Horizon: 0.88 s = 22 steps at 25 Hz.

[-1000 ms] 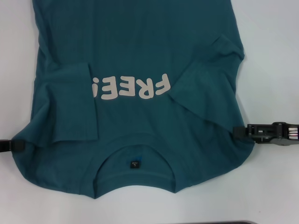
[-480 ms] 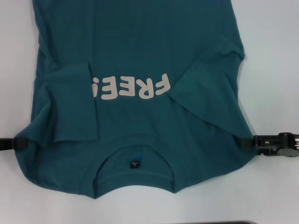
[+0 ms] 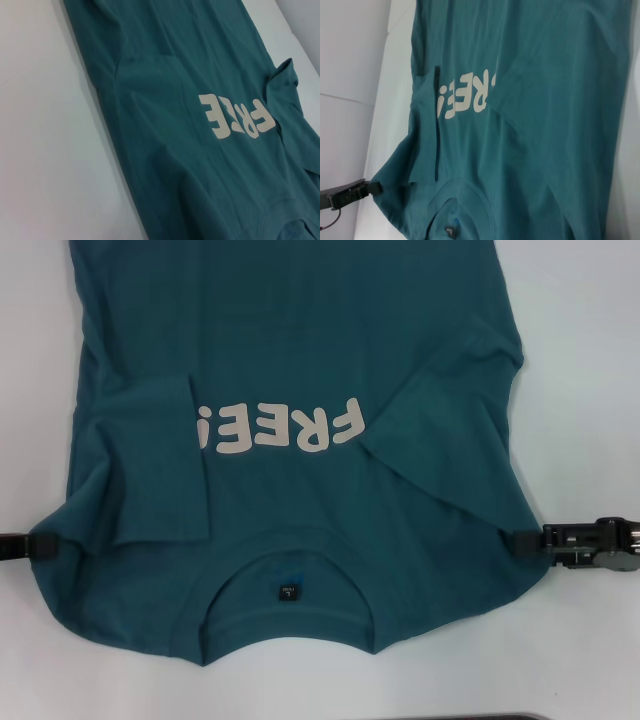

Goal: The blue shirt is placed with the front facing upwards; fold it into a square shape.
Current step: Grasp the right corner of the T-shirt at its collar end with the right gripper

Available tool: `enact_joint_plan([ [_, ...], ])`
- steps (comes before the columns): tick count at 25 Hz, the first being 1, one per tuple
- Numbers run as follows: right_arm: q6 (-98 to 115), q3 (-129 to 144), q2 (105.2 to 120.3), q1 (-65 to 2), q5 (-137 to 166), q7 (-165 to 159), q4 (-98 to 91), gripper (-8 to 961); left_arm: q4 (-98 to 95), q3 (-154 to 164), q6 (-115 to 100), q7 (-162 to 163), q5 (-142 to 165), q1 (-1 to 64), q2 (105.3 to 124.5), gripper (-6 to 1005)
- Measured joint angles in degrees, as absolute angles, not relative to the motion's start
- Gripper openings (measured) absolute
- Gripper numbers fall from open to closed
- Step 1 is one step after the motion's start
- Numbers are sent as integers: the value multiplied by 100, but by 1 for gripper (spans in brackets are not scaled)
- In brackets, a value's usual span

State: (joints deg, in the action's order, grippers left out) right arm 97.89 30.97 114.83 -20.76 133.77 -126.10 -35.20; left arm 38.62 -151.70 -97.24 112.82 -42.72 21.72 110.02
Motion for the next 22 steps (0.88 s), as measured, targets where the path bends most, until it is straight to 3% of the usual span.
enact_joint_plan([
  [5,9769,3163,11442,-2098,13434,-12634,-3499,753,3858,-15170,-9723,11267,-4272,2200,11002,-1],
  [16,9660,3173,11433,-2109,13467,-12714,-3535,510,3840,-15170,-9720,11245,-4272,2213,11002,-2],
  [22,9616,3182,11448,-2113,13472,-12717,-3507,199,3840,-15170,-9713,11243,-4272,2207,11002,-2],
])
